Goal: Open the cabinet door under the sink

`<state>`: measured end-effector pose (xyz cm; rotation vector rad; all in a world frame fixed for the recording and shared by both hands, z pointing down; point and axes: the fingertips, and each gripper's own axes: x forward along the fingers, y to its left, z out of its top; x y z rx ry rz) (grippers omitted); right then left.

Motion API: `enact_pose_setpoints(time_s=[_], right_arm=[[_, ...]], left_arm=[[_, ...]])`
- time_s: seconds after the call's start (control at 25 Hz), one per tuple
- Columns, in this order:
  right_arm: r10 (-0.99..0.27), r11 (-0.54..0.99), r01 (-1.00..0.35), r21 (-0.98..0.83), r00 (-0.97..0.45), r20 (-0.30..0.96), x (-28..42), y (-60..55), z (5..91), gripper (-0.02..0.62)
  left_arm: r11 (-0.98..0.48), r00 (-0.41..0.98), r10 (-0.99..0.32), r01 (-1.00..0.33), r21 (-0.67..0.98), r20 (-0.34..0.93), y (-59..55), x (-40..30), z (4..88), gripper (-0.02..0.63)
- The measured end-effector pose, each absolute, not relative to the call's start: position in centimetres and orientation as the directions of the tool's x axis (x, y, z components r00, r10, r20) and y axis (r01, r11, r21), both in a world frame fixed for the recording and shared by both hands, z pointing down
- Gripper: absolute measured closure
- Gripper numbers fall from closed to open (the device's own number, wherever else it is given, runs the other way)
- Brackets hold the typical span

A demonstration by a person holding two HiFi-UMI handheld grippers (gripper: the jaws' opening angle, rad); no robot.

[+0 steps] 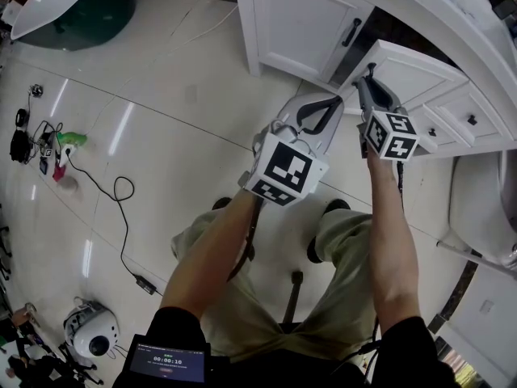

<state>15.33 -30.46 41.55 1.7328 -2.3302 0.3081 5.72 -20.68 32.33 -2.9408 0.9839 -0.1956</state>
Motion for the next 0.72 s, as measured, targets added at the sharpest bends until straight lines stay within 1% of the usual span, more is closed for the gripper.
enact_pose_setpoints(time_s=[0.72], right_arm=[[-0.907, 0.286, -0.958, -0.032, -0.281, 0.315, 15.9, -24.9, 41.5, 0.565]], left_arm=[[-0.817, 0.810, -0.576, -0.570, -0.085, 0.111, -15.4, 7.6, 32.4, 0.589]])
